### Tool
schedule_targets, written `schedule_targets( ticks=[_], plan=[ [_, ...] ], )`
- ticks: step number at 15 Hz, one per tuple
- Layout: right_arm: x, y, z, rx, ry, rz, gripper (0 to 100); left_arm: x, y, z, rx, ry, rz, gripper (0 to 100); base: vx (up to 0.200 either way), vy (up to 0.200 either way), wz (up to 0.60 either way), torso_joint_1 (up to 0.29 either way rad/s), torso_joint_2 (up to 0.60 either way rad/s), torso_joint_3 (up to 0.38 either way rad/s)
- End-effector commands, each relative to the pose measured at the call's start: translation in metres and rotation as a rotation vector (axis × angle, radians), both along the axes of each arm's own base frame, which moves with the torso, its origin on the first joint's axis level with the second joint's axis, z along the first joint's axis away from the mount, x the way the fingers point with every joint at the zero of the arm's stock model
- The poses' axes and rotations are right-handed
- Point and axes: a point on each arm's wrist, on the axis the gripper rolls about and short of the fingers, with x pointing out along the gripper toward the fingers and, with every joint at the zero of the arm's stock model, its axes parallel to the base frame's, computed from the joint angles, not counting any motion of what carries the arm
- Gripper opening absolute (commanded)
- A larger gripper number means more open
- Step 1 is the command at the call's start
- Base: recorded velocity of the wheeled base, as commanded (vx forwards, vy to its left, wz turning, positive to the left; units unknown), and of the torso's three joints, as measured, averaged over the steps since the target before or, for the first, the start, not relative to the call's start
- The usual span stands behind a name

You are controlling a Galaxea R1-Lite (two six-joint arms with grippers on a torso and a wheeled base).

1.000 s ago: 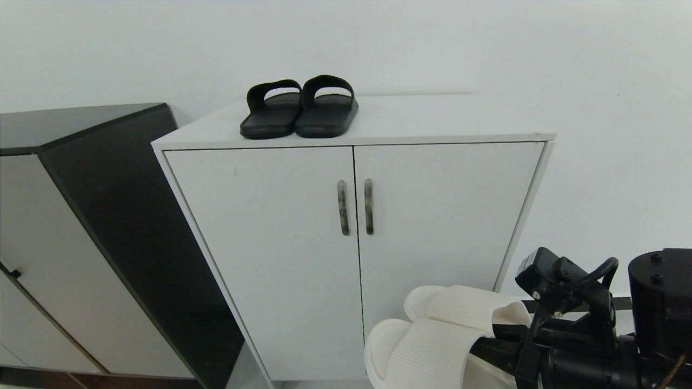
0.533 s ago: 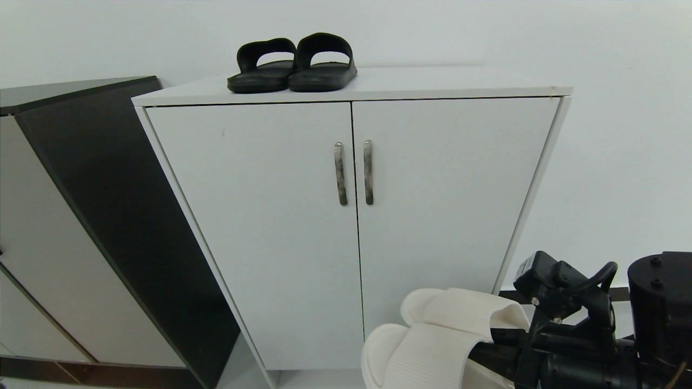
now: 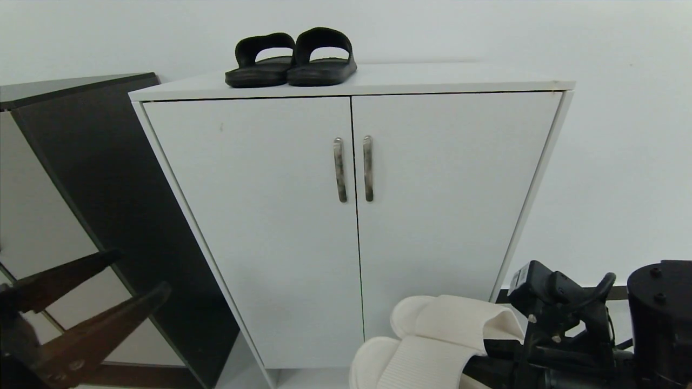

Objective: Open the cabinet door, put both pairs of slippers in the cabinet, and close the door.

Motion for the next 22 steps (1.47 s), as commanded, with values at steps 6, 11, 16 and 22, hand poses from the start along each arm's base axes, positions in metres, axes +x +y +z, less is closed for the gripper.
schedule_targets(
  ticks=[6, 11, 16, 22],
  plan=[
    [-0.004, 0.001, -0.003, -0.009, 0.007, 0.018, 0, 0.057, -0.09, 0.018, 0.047, 0.013, -0.352, 100, 0.0, 0.0, 0.0, 0.0, 0.0, 0.0],
    [-0.005, 0.0, -0.005, -0.016, 0.011, 0.02, 0, 0.096, -0.125, 0.042, 0.009, -0.008, -0.442, 100, 0.0, 0.0, 0.0, 0.0, 0.0, 0.0],
    [-0.005, 0.0, -0.005, -0.014, 0.01, 0.02, 0, 0.117, -0.146, 0.06, -0.152, 0.101, -0.672, 100, 0.0, 0.0, 0.0, 0.0, 0.0, 0.0],
    [-0.007, -0.002, -0.003, -0.009, 0.004, 0.018, 0, 0.137, -0.154, 0.066, -0.174, 0.114, -0.705, 100, 0.0, 0.0, 0.0, 0.0, 0.0, 0.0]
  ],
)
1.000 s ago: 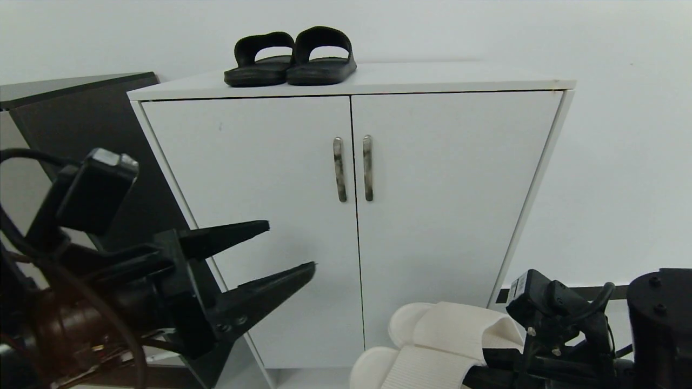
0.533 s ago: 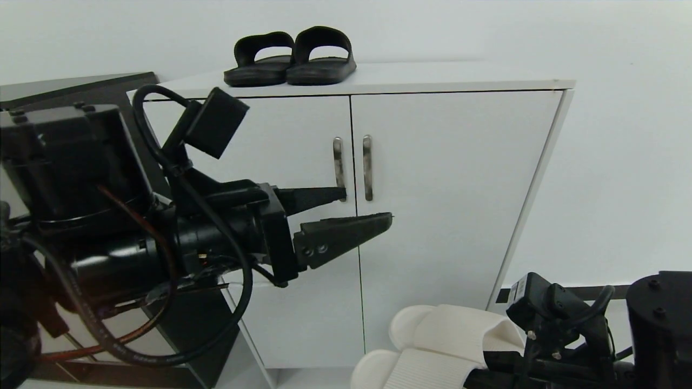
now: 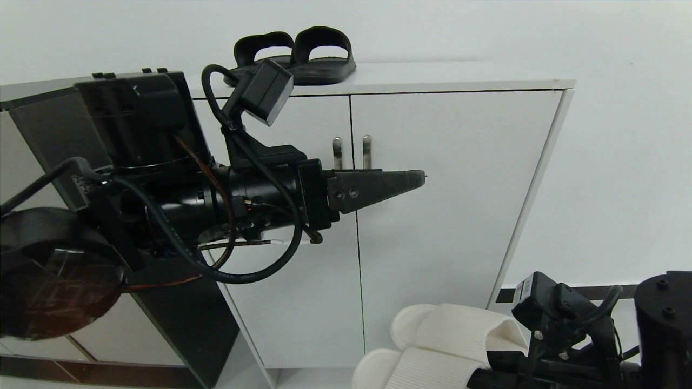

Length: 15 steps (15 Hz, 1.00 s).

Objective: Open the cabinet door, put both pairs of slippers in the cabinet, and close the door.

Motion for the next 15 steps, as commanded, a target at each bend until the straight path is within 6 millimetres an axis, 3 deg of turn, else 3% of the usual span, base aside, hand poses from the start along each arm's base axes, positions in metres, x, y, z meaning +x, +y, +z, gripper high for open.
schedule_targets(
  ticks=[1, 6, 15],
  plan=[
    [0.0, 0.0, 0.0, 0.001, -0.001, 0.001, 0, 0.009, -0.003, -0.004, 0.01, 0.004, 0.047, 100, 0.0, 0.0, 0.0, 0.0, 0.0, 0.0],
    [0.0, 0.0, 0.001, 0.003, -0.004, -0.002, 0, 0.027, -0.001, -0.012, 0.035, -0.005, 0.203, 100, 0.0, 0.0, 0.0, 0.0, 0.0, 0.0],
    [-0.001, 0.0, 0.004, 0.013, -0.01, 0.0, 0, 0.05, 0.003, -0.018, 0.046, 0.01, 0.261, 100, 0.0, 0.0, 0.0, 0.0, 0.0, 0.0]
  ],
)
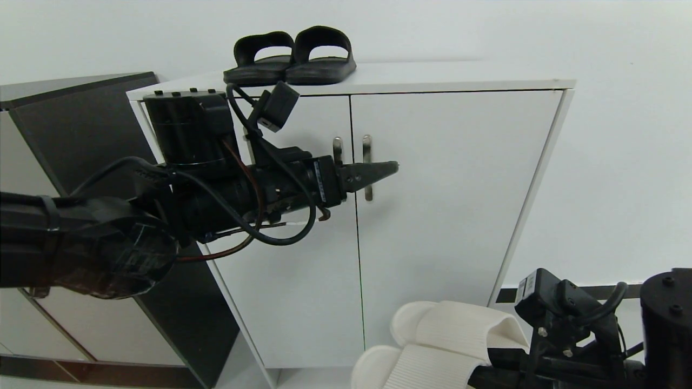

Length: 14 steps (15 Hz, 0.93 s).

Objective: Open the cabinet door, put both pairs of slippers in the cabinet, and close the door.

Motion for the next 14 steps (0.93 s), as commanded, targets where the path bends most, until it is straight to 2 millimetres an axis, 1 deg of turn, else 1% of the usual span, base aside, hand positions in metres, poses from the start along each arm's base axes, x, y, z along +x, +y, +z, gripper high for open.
schedule_targets(
  ticks=[1, 5, 14],
  plan=[
    [0.0, 0.0, 0.0, 0.001, 0.0, 0.002, 0, 0.009, -0.002, -0.006, 0.007, 0.013, 0.013, 100, 0.0, 0.0, 0.0, 0.0, 0.0, 0.0],
    [0.0, 0.0, 0.001, 0.003, -0.001, 0.003, 0, 0.026, -0.007, -0.008, 0.004, 0.008, 0.054, 100, 0.0, 0.0, 0.0, 0.0, 0.0, 0.0],
    [0.0, 0.0, 0.0, 0.002, 0.001, 0.006, 0, 0.039, -0.015, -0.019, 0.016, 0.029, 0.056, 100, 0.0, 0.0, 0.0, 0.0, 0.0, 0.0]
  ],
)
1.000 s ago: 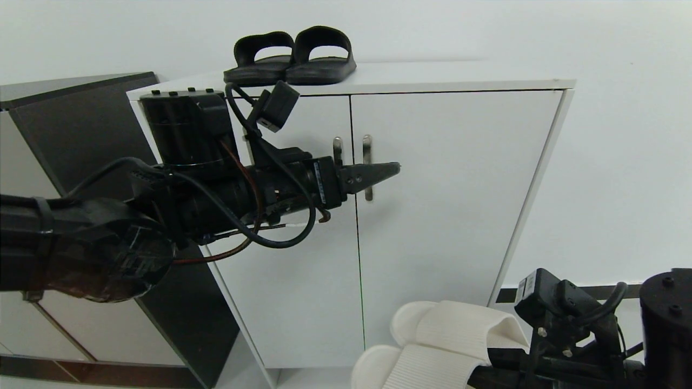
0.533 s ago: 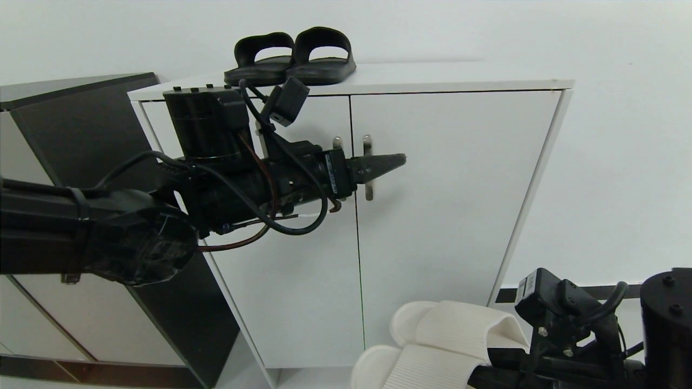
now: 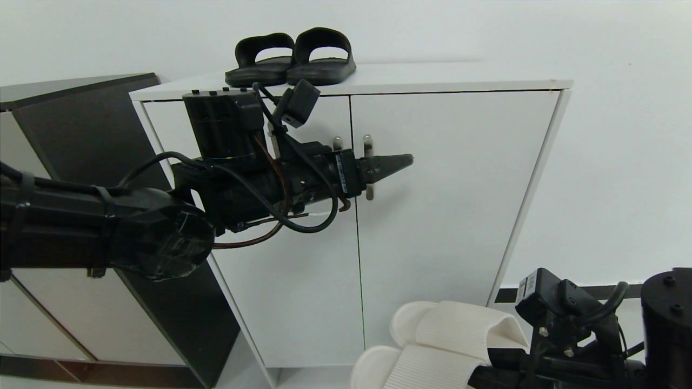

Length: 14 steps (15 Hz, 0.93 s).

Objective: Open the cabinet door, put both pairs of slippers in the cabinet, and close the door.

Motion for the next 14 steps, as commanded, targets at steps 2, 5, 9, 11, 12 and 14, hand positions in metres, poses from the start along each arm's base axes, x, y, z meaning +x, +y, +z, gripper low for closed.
schedule_targets(
  ticks=[2, 5, 9, 11, 12, 14],
  plan=[
    [-0.001, -0.001, -0.001, -0.003, 0.002, 0.002, 0, 0.004, -0.003, -0.005, 0.005, 0.011, -0.002, 0, 0.0, 0.0, 0.0, 0.0, 0.0, 0.0],
    [-0.009, -0.003, -0.001, -0.008, -0.007, 0.038, 0, 0.003, -0.004, -0.005, 0.005, 0.011, -0.006, 0, 0.0, 0.0, 0.0, 0.0, 0.0, 0.0],
    [-0.014, -0.007, -0.002, 0.007, 0.007, 0.104, 0, -0.003, -0.006, 0.0, -0.001, 0.0, -0.022, 0, 0.0, 0.0, 0.0, 0.0, 0.0, 0.0],
    [-0.018, -0.011, -0.001, 0.027, 0.018, 0.155, 0, -0.009, -0.006, 0.003, -0.004, -0.005, -0.028, 0, 0.0, 0.0, 0.0, 0.0, 0.0, 0.0],
    [-0.021, -0.015, -0.002, 0.021, 0.007, 0.178, 0, -0.016, -0.008, 0.002, 0.005, -0.009, -0.042, 0, 0.0, 0.0, 0.0, 0.0, 0.0, 0.0],
    [-0.023, -0.017, -0.007, -0.017, -0.029, 0.203, 0, -0.025, -0.009, 0.001, 0.022, -0.018, -0.058, 0, 0.0, 0.0, 0.0, 0.0, 0.0, 0.0]
  ],
)
